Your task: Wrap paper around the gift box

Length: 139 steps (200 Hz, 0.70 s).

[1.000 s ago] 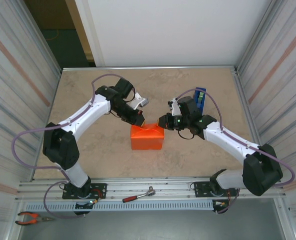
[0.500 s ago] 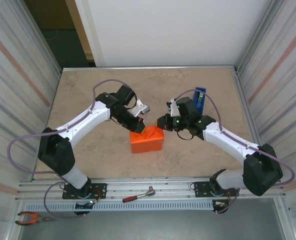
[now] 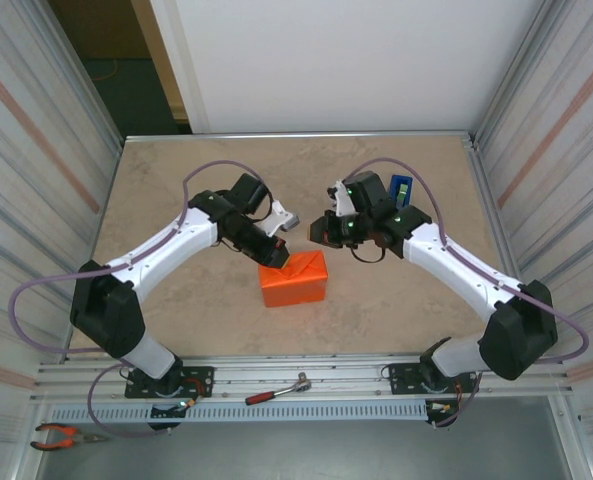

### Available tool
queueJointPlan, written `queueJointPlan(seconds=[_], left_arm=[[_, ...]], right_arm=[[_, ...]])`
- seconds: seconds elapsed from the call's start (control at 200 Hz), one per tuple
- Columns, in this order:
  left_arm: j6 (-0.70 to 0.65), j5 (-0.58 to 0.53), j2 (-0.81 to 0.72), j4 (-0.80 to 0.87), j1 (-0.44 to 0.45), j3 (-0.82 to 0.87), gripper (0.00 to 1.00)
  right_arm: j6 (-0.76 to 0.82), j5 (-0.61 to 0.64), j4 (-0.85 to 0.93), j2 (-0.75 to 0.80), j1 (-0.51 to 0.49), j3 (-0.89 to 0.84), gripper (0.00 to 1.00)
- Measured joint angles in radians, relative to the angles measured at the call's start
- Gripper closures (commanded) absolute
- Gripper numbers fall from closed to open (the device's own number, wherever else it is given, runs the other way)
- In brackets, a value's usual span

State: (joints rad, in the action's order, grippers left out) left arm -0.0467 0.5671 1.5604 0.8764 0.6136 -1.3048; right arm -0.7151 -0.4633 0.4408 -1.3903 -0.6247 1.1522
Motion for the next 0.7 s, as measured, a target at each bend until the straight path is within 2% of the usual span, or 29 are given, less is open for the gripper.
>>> queueJointPlan(seconds=[0.361, 0.696], left_arm=[[-0.003, 0.001, -0.02, -0.031, 0.0, 0.027, 1.0], [-0.002, 0.032, -0.022, -0.035, -0.006, 0.032, 1.0]], right_arm=[[0.0, 0.011, 0.014, -0.071, -0.13, -0.011, 1.0], [-0.004, 0.022, -0.048, 0.0, -0.141, -0.135, 1.0]])
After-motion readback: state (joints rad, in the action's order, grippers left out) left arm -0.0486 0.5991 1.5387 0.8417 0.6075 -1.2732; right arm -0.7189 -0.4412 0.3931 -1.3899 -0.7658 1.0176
